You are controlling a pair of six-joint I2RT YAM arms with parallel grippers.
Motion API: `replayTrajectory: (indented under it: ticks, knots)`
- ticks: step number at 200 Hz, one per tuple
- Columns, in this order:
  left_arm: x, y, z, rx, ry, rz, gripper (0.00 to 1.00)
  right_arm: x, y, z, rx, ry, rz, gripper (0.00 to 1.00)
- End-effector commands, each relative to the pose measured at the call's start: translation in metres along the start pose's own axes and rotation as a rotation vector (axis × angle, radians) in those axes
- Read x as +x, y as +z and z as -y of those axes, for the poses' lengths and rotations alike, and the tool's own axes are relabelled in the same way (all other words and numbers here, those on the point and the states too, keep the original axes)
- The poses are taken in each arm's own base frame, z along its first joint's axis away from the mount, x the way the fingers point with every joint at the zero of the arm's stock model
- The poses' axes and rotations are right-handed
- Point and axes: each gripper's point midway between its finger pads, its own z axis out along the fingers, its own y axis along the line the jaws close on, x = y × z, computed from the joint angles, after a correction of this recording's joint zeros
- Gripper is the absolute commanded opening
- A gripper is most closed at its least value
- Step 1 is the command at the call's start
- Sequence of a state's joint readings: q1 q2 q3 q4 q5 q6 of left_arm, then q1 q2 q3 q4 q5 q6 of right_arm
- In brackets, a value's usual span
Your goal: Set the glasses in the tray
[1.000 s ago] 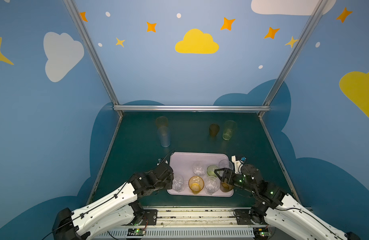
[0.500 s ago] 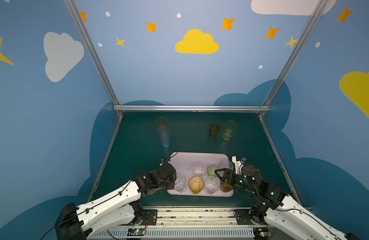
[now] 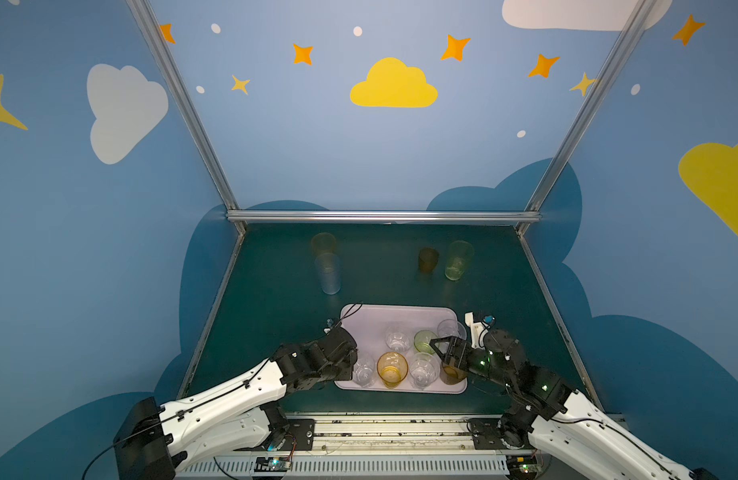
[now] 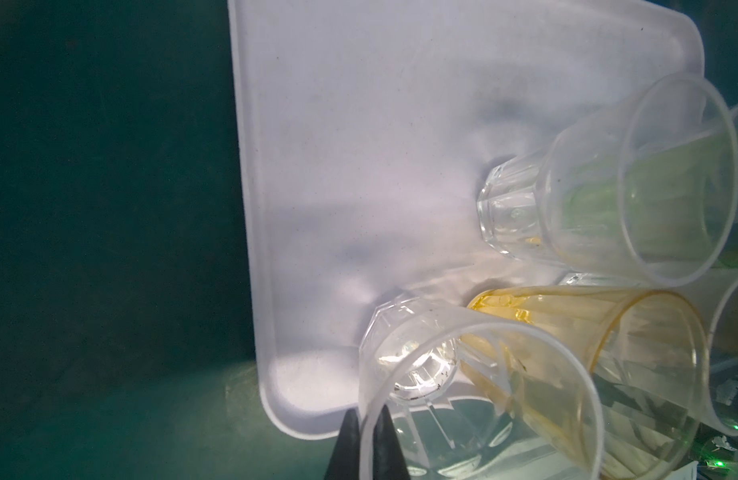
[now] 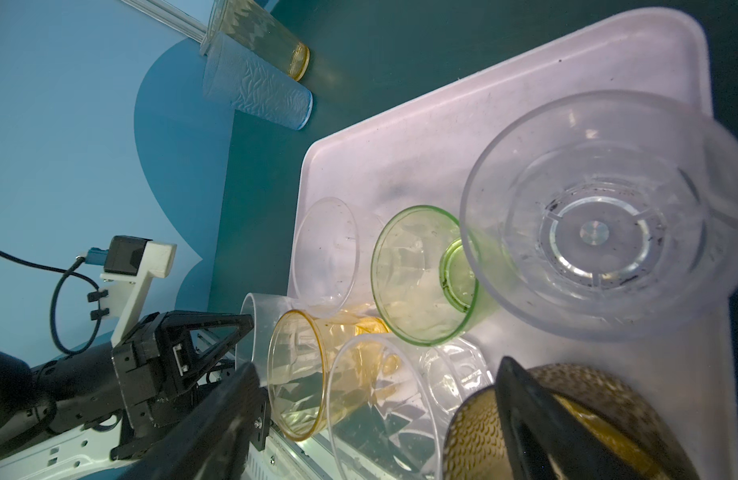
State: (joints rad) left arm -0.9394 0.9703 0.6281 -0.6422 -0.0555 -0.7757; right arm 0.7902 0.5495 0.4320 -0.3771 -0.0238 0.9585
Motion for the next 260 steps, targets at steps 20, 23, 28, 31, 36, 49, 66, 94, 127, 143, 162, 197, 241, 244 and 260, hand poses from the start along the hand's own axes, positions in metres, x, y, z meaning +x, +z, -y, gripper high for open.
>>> replayTrajectory:
  ticks: [20,23,28,31,36,49,66,94,127,143,162,197,241,244,260]
  knots:
    - [0.0,0.003,0.002,0.003,-0.002,0.001,0.15,0.001,0.0,0.002,-0.005,0.005,0.003,0.88]
    - [0.0,0.002,0.002,0.004,-0.003,0.001,0.16,0.001,0.0,0.002,-0.005,0.005,0.004,0.88]
    - [0.0,0.002,0.002,0.003,-0.004,0.001,0.19,0.001,0.0,0.002,-0.006,0.006,0.004,0.88]
    - [0.0,0.002,0.002,0.003,-0.004,0.001,0.21,0.001,0.0,0.002,-0.007,0.006,0.003,0.88]
    - [0.0,0.002,0.002,0.004,-0.004,0.003,0.29,0.001,0.0,0.002,-0.007,0.006,0.003,0.88]
    - [-0.001,0.001,0.002,0.006,-0.005,0.008,0.34,0.002,0.0,0.003,-0.006,0.007,0.0,0.88]
    - [-0.003,-0.001,0.001,0.004,-0.007,0.02,0.45,0.001,0.0,0.002,-0.008,0.01,0.001,0.88]
    - [-0.006,-0.007,0.001,0.013,-0.006,0.045,0.57,0.002,0.0,0.003,-0.007,0.013,-0.003,0.88]
    - [-0.011,-0.012,0.001,0.027,-0.004,0.075,0.93,0.002,0.0,0.001,-0.012,0.014,-0.004,0.88]
    - [-0.012,-0.012,0.001,0.024,0.001,0.084,1.0,0.001,0.0,0.001,-0.011,0.014,-0.004,0.88]
    - [-0.013,-0.012,0.002,0.024,0.006,0.086,1.0,0.001,0.0,0.001,-0.01,0.014,-0.005,0.88]
    - [-0.015,-0.012,0.0,0.014,0.01,0.092,1.0,0.0,0.001,-0.001,-0.008,0.011,-0.008,0.88]
    - [-0.018,-0.014,0.0,0.011,0.015,0.112,1.0,-0.002,0.002,-0.003,-0.004,0.009,-0.016,0.88]
    - [-0.018,-0.014,-0.001,0.009,0.016,0.113,1.0,-0.002,0.002,-0.004,-0.005,0.009,-0.015,0.88]
    - [-0.02,-0.015,-0.001,0.008,0.018,0.123,1.0,-0.003,0.003,-0.005,-0.002,0.008,-0.02,0.88]
